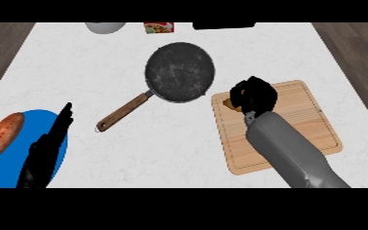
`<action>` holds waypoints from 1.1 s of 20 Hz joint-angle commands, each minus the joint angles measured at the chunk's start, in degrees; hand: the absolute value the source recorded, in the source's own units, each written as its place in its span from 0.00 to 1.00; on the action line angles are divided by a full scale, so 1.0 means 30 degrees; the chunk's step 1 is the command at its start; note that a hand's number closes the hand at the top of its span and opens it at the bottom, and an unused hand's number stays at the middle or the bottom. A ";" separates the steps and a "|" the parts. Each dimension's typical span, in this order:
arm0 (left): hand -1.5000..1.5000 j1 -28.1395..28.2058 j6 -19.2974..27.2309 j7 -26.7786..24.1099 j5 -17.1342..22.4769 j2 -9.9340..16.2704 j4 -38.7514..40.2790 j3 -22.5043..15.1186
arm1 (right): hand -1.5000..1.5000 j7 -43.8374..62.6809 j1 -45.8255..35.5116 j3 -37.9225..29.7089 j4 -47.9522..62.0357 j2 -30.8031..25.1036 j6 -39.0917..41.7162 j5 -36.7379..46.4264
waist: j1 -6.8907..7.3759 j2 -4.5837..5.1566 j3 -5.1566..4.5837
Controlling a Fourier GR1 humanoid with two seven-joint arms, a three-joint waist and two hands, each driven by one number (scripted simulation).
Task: Pick the croissant from the cutting board and place it in the pan
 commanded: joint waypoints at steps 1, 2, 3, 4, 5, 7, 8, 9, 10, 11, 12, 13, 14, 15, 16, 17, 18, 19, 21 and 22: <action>0.50 0.0080 0.0026 0.0027 -0.0140 -0.0080 -0.0064 -0.0109 | 1.00 0.4051 -0.1759 0.1072 -0.2380 -0.1033 -0.0287 0.3709 | 0.0083 0.0096 0.0094; 0.50 -0.0248 0.0090 -0.0086 -0.0229 -0.0170 0.0207 -0.0090 | 1.00 0.4767 -0.2005 0.1112 -0.3149 -0.0721 0.0203 0.4293 | 0.0078 0.0181 0.0103; 0.50 -0.0139 -0.0276 0.0109 0.0273 -0.0189 -0.0031 -0.0028 | 1.00 0.5322 -0.2696 0.1159 -0.3747 -0.0335 0.1222 0.4763 | 0.0221 0.0150 0.0101; 0.50 -0.0131 -0.0483 -0.0163 0.0279 0.0289 0.0018 0.0353 | 1.00 0.5844 -0.2344 0.1197 -0.4538 -0.0459 0.1785 0.5299 | 0.0292 0.0242 0.0125; 0.50 0.0052 0.0072 -0.0065 -0.0330 -0.0515 -0.0126 -0.0527 | 1.00 0.6096 -0.3360 0.0537 -0.4825 -0.0383 0.2243 0.5581 | 0.0462 0.0309 0.0139; 0.50 0.0121 -0.0412 0.0144 0.0031 -0.0026 -0.0904 -0.0177 | 1.00 0.6209 -0.3089 -0.0073 -0.6110 -0.0676 0.2634 0.6350 | 0.0750 0.0456 0.0176; 0.50 -0.1324 0.0139 0.0806 -0.0425 -0.0901 0.0301 -0.0590 | 1.00 0.6058 -0.2847 -0.0112 -0.6401 -0.0139 0.2504 0.6826 | 0.0694 0.0621 0.0183; 0.50 -0.1051 -0.0133 0.0439 -0.0397 -0.0680 0.0082 -0.0545 | 1.00 0.6076 -0.3468 -0.0789 -0.6250 0.0301 0.3435 0.6600 | 0.0938 0.0654 0.0184; 0.50 -0.1432 -0.0009 -0.0313 -0.0557 -0.0618 0.0832 -0.0150 | 1.00 0.5451 -0.3516 -0.1443 -0.5982 0.0390 0.3063 0.6554 | 0.1038 0.0729 0.0185; 0.50 -0.0382 -0.0309 0.0309 -0.0556 -0.0582 -0.0989 -0.0835 | 1.00 0.5146 -0.3835 -0.1956 -0.5574 0.0804 0.2994 0.6611 | 0.1335 0.0721 0.0203; 0.50 -0.1017 -0.0743 0.1024 -0.0092 0.0066 -0.0936 -0.0058 | 1.00 0.4520 -0.3708 -0.2541 -0.5305 0.1003 0.2779 0.6271 | 0.1349 0.0763 0.0208; 0.50 -0.1209 -0.1064 0.0348 0.0110 0.0048 -0.0616 0.0047 | 1.00 0.4357 -0.4484 -0.2837 -0.4213 0.1826 0.2602 0.6700 | 0.1493 0.0820 0.0199; 0.50 -0.1642 -0.0435 0.1148 -0.0481 -0.0402 -0.0824 -0.0398 | 1.00 0.3617 -0.4733 -0.3630 -0.3215 0.2092 0.1887 0.6396 | 0.1564 0.0876 0.0210; 0.50 -0.1246 -0.0351 0.0998 -0.0949 -0.0645 -0.0967 -0.0954 | 1.00 0.3142 -0.4430 -0.3752 -0.2686 0.2580 0.1500 0.6546 | 0.1593 0.0879 0.0211; 0.50 -0.1569 -0.0132 0.1059 -0.1018 -0.0840 -0.0857 -0.0931 | 1.00 0.3039 -0.5132 -0.4495 -0.1742 0.2922 0.0934 0.6649 | 0.1703 0.0931 0.0210; 0.50 -0.1968 -0.0735 0.0004 -0.0540 -0.0562 0.0508 -0.0328 | 1.00 0.2429 -0.5344 -0.5066 -0.1051 0.3075 0.0432 0.6588 | 0.1673 0.0990 0.0196; 0.50 -0.1962 -0.0616 0.0004 -0.0643 -0.0812 0.0588 -0.0520 | 1.00 0.1014 -0.5746 -0.6294 -0.0229 0.2555 0.0331 0.5544 | 0.1768 0.1050 0.0202; 0.50 -0.1961 -0.1085 0.0367 -0.0289 -0.0413 0.0075 -0.0259 | 1.00 0.0571 -0.5864 -0.6629 0.0471 0.2949 -0.0266 0.5599 | 0.1850 0.1023 0.0210; 0.50 -0.1090 -0.0410 0.0309 -0.1084 -0.0961 -0.0543 -0.1020 | 1.00 -0.0091 -0.6278 -0.7467 0.2082 0.3641 -0.1551 0.5589 | 0.2099 0.1049 0.0217; 0.50 -0.1356 -0.0049 0.0036 -0.1444 -0.1444 -0.0491 -0.1418 | 1.00 -0.0977 -0.6221 -0.8000 0.3159 0.3643 -0.2598 0.5443 | 0.2245 0.1162 0.0221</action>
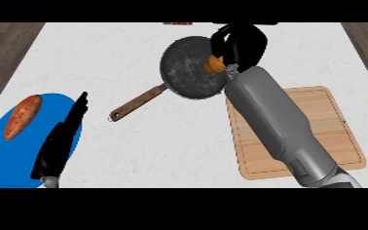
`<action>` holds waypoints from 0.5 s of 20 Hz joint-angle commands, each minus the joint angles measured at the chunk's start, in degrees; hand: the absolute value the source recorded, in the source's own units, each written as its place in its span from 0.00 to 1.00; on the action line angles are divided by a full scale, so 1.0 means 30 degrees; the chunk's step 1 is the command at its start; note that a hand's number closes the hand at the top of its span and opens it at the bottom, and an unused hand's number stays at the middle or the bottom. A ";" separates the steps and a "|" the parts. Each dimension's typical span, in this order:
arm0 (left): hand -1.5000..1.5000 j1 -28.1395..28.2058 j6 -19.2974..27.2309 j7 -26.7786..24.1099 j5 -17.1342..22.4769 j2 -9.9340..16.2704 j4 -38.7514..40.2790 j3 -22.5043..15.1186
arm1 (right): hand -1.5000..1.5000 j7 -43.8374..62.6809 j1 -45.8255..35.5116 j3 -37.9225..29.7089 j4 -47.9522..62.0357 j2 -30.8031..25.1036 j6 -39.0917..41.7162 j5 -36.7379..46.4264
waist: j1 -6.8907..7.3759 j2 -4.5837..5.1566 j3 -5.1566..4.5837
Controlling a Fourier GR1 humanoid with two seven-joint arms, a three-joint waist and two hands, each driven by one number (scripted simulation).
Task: Pick the croissant from the cutting board and place it in the pan
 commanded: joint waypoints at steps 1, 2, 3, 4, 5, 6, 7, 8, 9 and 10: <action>0.50 -0.0654 -0.0393 0.0900 0.0096 0.0128 -0.0496 0.0043 | 1.00 -0.1001 -0.1183 -0.2303 0.4172 0.0545 -0.2730 -0.0793 | 0.0377 0.0176 0.0020; 0.50 -0.0603 0.0011 0.0422 -0.0316 -0.0247 0.0091 -0.0177 | 1.00 -0.0388 -0.1729 -0.2586 0.5067 0.1311 -0.2696 -0.0798 | 0.0508 0.0238 0.0009; 0.50 0.0103 -0.0437 -0.1050 0.0090 0.0008 0.0576 0.0156 | 1.00 -0.1411 -0.1591 -0.3069 0.5773 0.1086 -0.3128 -0.1236 | 0.0755 0.0340 -0.0001; 0.50 -0.0081 -0.0446 -0.0505 0.0003 -0.0023 0.0247 0.0026 | 1.00 -0.1281 -0.1788 -0.3257 0.6753 0.1547 -0.3347 -0.1138 | 0.0700 0.0291 0.0006; 0.50 -0.0514 -0.0569 -0.0306 0.0096 -0.0203 0.0362 -0.0094 | 1.00 -0.1915 -0.2626 -0.3823 0.7559 0.1339 -0.3080 -0.1565 | 0.0803 0.0368 0.0008; 0.50 -0.0457 -0.0979 -0.0562 0.0337 0.0418 0.0464 0.0442 | 1.00 -0.2509 -0.3097 -0.4150 0.8269 0.1115 -0.2370 -0.1958 | 0.0904 0.0386 0.0007; 0.50 -0.0991 -0.0106 0.0600 -0.0656 -0.0633 -0.0242 -0.0833 | 1.00 -0.2551 -0.3412 -0.4170 0.8965 0.1468 -0.2517 -0.1862 | 0.0888 0.0396 0.0024; 0.50 -0.0493 -0.0481 -0.0955 -0.0252 -0.0401 0.0871 -0.0308 | 1.00 -0.3314 -0.2456 -0.4100 0.9529 0.1598 -0.2965 -0.1902 | 0.1008 0.0521 0.0003; 0.50 -0.0824 -0.1036 0.0282 0.0163 0.0154 -0.0244 -0.0109 | 1.00 -0.2922 -0.3399 -0.4225 1.0108 0.1879 -0.2266 -0.1990 | 0.1256 0.0490 0.0021; 0.50 -0.0766 -0.0501 0.0419 -0.0308 -0.0455 -0.0584 -0.0720 | 1.00 -0.4235 -0.3010 -0.4499 1.0334 0.1488 -0.1420 -0.2592 | 0.1331 0.0573 0.0042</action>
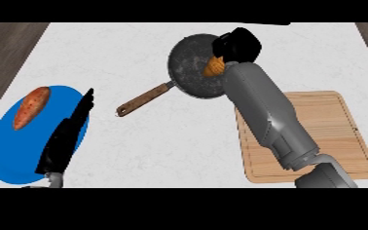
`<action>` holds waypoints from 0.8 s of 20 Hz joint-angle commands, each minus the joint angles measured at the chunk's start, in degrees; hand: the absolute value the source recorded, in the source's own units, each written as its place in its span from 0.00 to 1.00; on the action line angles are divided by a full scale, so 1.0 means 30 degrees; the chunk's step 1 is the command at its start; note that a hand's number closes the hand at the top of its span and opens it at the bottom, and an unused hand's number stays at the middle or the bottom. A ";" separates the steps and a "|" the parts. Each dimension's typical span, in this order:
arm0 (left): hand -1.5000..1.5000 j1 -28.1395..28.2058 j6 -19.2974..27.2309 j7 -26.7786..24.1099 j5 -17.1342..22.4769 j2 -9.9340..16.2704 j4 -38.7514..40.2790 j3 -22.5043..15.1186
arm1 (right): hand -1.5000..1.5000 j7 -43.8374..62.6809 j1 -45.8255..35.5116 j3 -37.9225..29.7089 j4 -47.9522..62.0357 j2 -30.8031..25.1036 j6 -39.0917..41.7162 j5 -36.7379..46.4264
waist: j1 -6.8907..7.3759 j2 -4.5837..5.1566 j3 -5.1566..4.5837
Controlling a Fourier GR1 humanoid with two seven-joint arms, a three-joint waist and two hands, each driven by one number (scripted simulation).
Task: Pick the croissant from the cutting board and place it in the pan
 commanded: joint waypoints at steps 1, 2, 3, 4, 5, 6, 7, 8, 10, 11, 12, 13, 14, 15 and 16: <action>0.50 -0.0318 -0.0401 -0.0070 0.0164 0.0227 0.0317 0.0223 | 1.00 -0.1963 -0.0878 -0.1991 0.1682 0.0203 0.0786 -0.2215 | 0.0312 0.0211 0.0021; 0.50 -0.0720 -0.0051 0.0321 0.0011 -0.0159 -0.0023 0.0022 | 1.00 -0.1903 -0.0092 -0.2860 0.1032 0.0532 -0.1229 -0.3093 | 0.0245 0.0230 0.0056; 0.50 -0.0648 -0.0245 -0.0019 0.0042 -0.0086 0.0120 -0.0045 | 1.00 -0.1935 0.0826 -0.3723 0.0351 0.0537 -0.2690 -0.4135 | 0.0302 0.0348 0.0093; 0.50 -0.0128 -0.0534 -0.0001 0.0129 0.0166 -0.0408 -0.0130 | 0.00 -0.1697 0.0260 -0.4219 0.0797 0.0541 -0.2008 -0.4797 | 0.0563 0.0167 0.0069; 0.50 -0.0755 -0.0311 0.0521 -0.0188 -0.0160 -0.0255 -0.0456 | 0.00 -0.1969 0.0187 -0.4464 0.1008 0.0544 -0.2447 -0.5225 | 0.0705 0.0328 0.0082; 0.50 -0.0860 -0.0357 0.0231 0.0064 0.0032 0.0019 0.0078 | 0.00 -0.2922 0.0493 -0.4775 0.1016 0.0546 -0.2652 -0.5879 | 0.0549 0.0231 0.0060; 0.50 -0.1062 -0.0515 0.0292 0.0056 0.0201 0.0067 0.0135 | 0.00 -0.3893 0.0590 -0.5248 0.0918 0.0549 -0.2823 -0.6329 | 0.0496 0.0289 0.0071; 0.50 -0.0381 -0.0329 -0.0193 -0.0122 -0.0318 0.0107 -0.0428 | 0.00 -0.4258 0.0538 -0.5551 0.0784 0.0550 -0.3591 -0.6743 | 0.0768 0.0317 0.0066; 0.50 -0.0973 -0.0237 -0.0077 -0.0182 -0.0250 0.0499 -0.0126 | 0.00 -0.5570 0.0258 -0.5727 0.0424 0.0552 -0.5206 -0.6876 | 0.0620 0.0302 0.0056; 0.50 -0.0700 -0.0203 -0.0151 -0.0278 -0.0224 0.0416 -0.0188 | 0.00 -0.6569 0.0615 -0.5781 0.0479 0.0553 -0.5804 -0.6954 | 0.0673 0.0288 0.0058; 0.50 -0.0717 -0.0160 -0.0127 -0.0338 -0.0197 0.0279 -0.0180 | 0.00 -0.7029 0.0430 -0.5746 0.0445 0.0554 -0.6719 -0.6497 | 0.0628 0.0278 0.0051; 0.50 -0.0883 -0.0041 -0.0033 -0.0578 -0.0495 0.0409 -0.0539 | 0.00 -0.7776 0.0610 -0.5908 0.0268 0.0554 -0.7450 -0.6563 | 0.0454 0.0298 0.0057; 0.50 -0.0880 -0.0533 0.0428 -0.0047 0.0020 -0.0130 -0.0100 | 0.00 -0.8227 0.0587 -0.6085 0.0137 0.0530 -0.8334 -0.6378 | 0.0515 0.0242 0.0066; 0.50 -0.0699 -0.0315 0.0178 -0.0051 -0.0021 0.0213 0.0170 | 0.00 -0.8938 0.1253 -0.6045 0.0139 0.0554 -0.9366 -0.6824 | 0.0424 0.0109 0.0047; 0.50 -0.1178 -0.0540 0.0362 -0.0031 -0.0047 0.0395 0.0037 | 0.00 -0.8635 0.0362 -0.6428 0.0293 0.0554 -0.9907 -0.6853 | 0.0541 0.0251 0.0042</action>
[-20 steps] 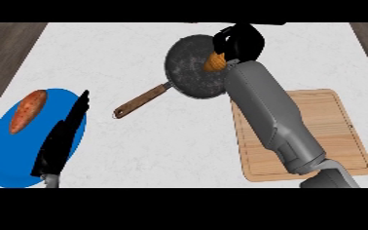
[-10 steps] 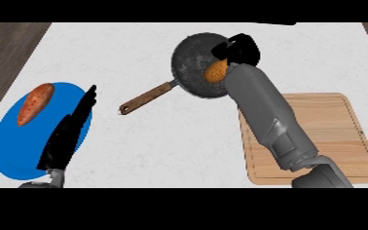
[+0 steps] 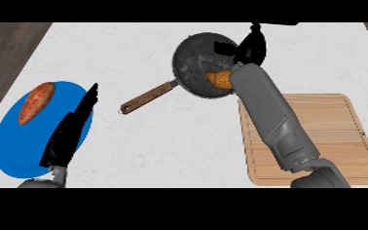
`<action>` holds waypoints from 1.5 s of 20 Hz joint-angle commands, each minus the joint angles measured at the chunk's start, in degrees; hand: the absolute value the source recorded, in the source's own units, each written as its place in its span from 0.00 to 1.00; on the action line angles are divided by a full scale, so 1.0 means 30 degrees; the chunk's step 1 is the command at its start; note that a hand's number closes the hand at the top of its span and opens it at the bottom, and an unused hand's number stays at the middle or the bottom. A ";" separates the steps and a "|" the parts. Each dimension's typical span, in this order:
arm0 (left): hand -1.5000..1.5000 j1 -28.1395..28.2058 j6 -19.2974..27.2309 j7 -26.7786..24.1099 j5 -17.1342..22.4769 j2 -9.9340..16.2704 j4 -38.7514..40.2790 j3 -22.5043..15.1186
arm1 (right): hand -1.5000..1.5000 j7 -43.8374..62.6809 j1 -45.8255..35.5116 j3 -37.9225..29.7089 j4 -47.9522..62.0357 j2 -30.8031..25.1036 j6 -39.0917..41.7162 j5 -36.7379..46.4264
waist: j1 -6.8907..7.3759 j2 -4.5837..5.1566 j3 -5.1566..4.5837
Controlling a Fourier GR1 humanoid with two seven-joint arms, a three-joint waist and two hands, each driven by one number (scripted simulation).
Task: Pick the croissant from the cutting board and place it in the pan
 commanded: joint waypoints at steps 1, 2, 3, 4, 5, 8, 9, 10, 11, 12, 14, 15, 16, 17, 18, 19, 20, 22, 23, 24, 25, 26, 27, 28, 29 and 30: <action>0.50 0.0011 -0.0152 -0.0265 0.0266 0.0260 0.0406 0.0560 | 0.00 -0.1361 -0.0538 -0.1010 -0.0185 -0.0008 -0.3666 -0.0243 | -0.0080 -0.0020 -0.0036; 0.50 0.0259 -0.0116 -0.0091 0.0139 0.0226 0.0046 0.0356 | 0.00 -0.2194 0.0109 -0.1324 -0.0283 -0.0117 -0.4257 -0.0466 | -0.0214 -0.0093 -0.0015; 0.50 0.0543 -0.0375 -0.0493 0.0378 0.0402 0.0366 0.0573 | 0.00 -0.2394 0.0117 -0.1697 -0.0377 -0.0064 -0.4950 -0.0672 | -0.0246 -0.0105 -0.0028; 0.50 -0.0128 -0.0096 0.0170 0.0206 0.0317 0.0341 0.0687 | 0.00 -0.2387 0.0268 -0.1687 -0.0130 0.0056 -0.6001 -0.0756 | -0.0427 -0.0204 -0.0027; 0.50 -0.0138 -0.0234 0.0037 0.0237 0.0360 0.0502 0.0691 | 0.00 -0.2679 0.0318 -0.1993 -0.0396 0.0056 -0.6624 -0.0963 | -0.0592 -0.0252 -0.0031; 0.50 0.1379 -0.0065 -0.0613 0.0279 0.0318 -0.0127 0.0750 | 0.00 -0.3529 0.1132 -0.3064 -0.0820 0.0047 -0.7500 -0.1555 | -0.0908 -0.0496 -0.0034; 0.50 0.0790 -0.0254 -0.0627 0.0596 0.0401 0.0764 0.1244 | 0.00 -0.3627 0.1280 -0.2690 -0.0694 0.0049 -0.8321 -0.1971 | -0.0937 -0.0504 -0.0046; 0.50 0.1396 -0.0102 -0.0691 0.0581 0.0356 0.0454 0.1275 | 0.00 -0.4748 0.2559 -0.2918 -0.1855 0.0050 -0.7965 -0.2326 | -0.1280 -0.0623 -0.0034; 0.50 0.0889 0.0291 -0.0543 0.0106 -0.0123 0.0835 0.0914 | 0.00 -0.5312 0.3274 -0.2631 -0.2749 0.0051 -0.7580 -0.3107 | -0.1565 -0.0702 -0.0033; 0.50 0.0306 0.0269 -0.0006 -0.0028 0.0154 0.1008 0.1216 | 0.00 -0.5711 0.3275 -0.2337 -0.3205 0.0053 -0.7398 -0.3374 | -0.1673 -0.0736 -0.0040; 0.50 0.1301 -0.0471 -0.0403 0.0802 0.0700 0.0610 0.1880 | 0.00 -0.6061 0.5657 -0.0257 -0.4589 0.0055 -0.7748 -0.4520 | -0.1766 -0.0937 -0.0051; 0.50 0.2344 -0.0244 -0.1361 0.0463 0.0561 0.0381 0.1677 | 0.00 -0.6682 0.6215 -0.1012 -0.5378 0.0055 -0.7419 -0.3785 | -0.1961 -0.0931 -0.0061; 0.50 0.2350 0.0183 -0.0400 0.0131 0.0174 -0.0258 0.1328 | 0.00 -0.6231 0.6783 -0.0407 -0.6166 0.0056 -0.7312 -0.3421 | -0.2152 -0.1007 -0.0068; 0.50 0.2070 0.0411 -0.0362 -0.0033 -0.0288 -0.0062 0.1105 | 0.00 -0.6459 0.7742 -0.0583 -0.7037 0.0057 -0.6719 -0.3181 | -0.2307 -0.0992 -0.0072; 0.50 0.1927 0.0107 -0.0194 0.0160 0.0231 -0.0153 0.1650 | 0.00 -0.6567 0.9132 0.1306 -0.7795 0.0058 -0.7481 -0.4257 | -0.2117 -0.0976 -0.0065; 0.50 0.1654 0.0086 -0.0623 0.0159 0.0135 0.0604 0.1808 | 0.00 -0.5918 0.9583 0.0966 -0.8900 0.0058 -0.6963 -0.3077 | -0.2444 -0.1032 -0.0088; 0.50 0.1802 0.0411 -0.0203 0.0118 0.0066 0.0380 0.1998 | 0.00 -0.5945 1.0931 0.1331 -1.0091 0.0059 -0.6438 -0.3044 | -0.2525 -0.1062 -0.0088; 0.50 0.2594 0.0210 -0.0480 -0.0080 -0.0139 0.0021 0.1595 | 0.00 -0.5129 1.2757 0.1808 -1.2148 0.0060 -0.6108 -0.2363 | -0.2442 -0.1031 -0.0093; 0.50 0.1816 0.0426 -0.0111 -0.0116 -0.0197 0.0015 0.1725 | 0.00 -0.4847 1.3846 0.2148 -1.3439 0.0002 -0.5644 -0.2134 | -0.2686 -0.1094 -0.0103; 0.50 0.2062 0.0937 0.0024 -0.0636 -0.0978 -0.0270 0.1004 | 0.00 -0.4471 1.4767 0.2353 -1.4212 -0.0136 -0.5350 -0.1856 | -0.2538 -0.1034 -0.0096; 0.50 0.2056 -0.0422 -0.0226 0.0591 0.0199 0.0183 0.2296 | 0.00 -0.4355 1.5896 0.2644 -1.5355 -0.0005 -0.5444 -0.1555 | -0.2468 -0.1005 -0.0098; 0.50 0.1760 0.0719 0.0291 -0.0638 -0.0409 -0.0132 0.1582 | 0.00 -0.3283 1.6487 0.3090 -1.6801 -0.0031 -0.5045 -0.0702 | -0.2600 -0.1050 -0.0110; 0.50 0.3245 0.0585 -0.1046 -0.0437 -0.0481 -0.0488 0.1519 | 0.00 -0.3308 1.7685 0.3094 -1.8245 -0.0658 -0.4049 -0.1212 | -0.2575 -0.1083 -0.0112; 0.50 0.2201 0.0671 -0.0122 -0.0627 -0.0676 -0.0267 0.1386 | 0.00 -0.3213 1.8960 0.3436 -1.9453 -0.0760 -0.3681 -0.1130 | -0.2597 -0.1025 -0.0102; 0.50 0.1458 0.0164 0.0064 -0.0157 -0.0055 0.0023 0.2199 | 0.00 -0.2473 1.9780 0.3861 -2.0573 -0.0389 -0.3815 -0.0263 | -0.2563 -0.0998 -0.0108; 0.50 0.2586 0.0345 0.0235 -0.0543 -0.0403 -0.1183 0.1509 | 0.00 -0.2913 2.1048 0.4270 -2.1308 -0.0121 -0.4206 0.0168 | -0.2369 -0.0975 -0.0093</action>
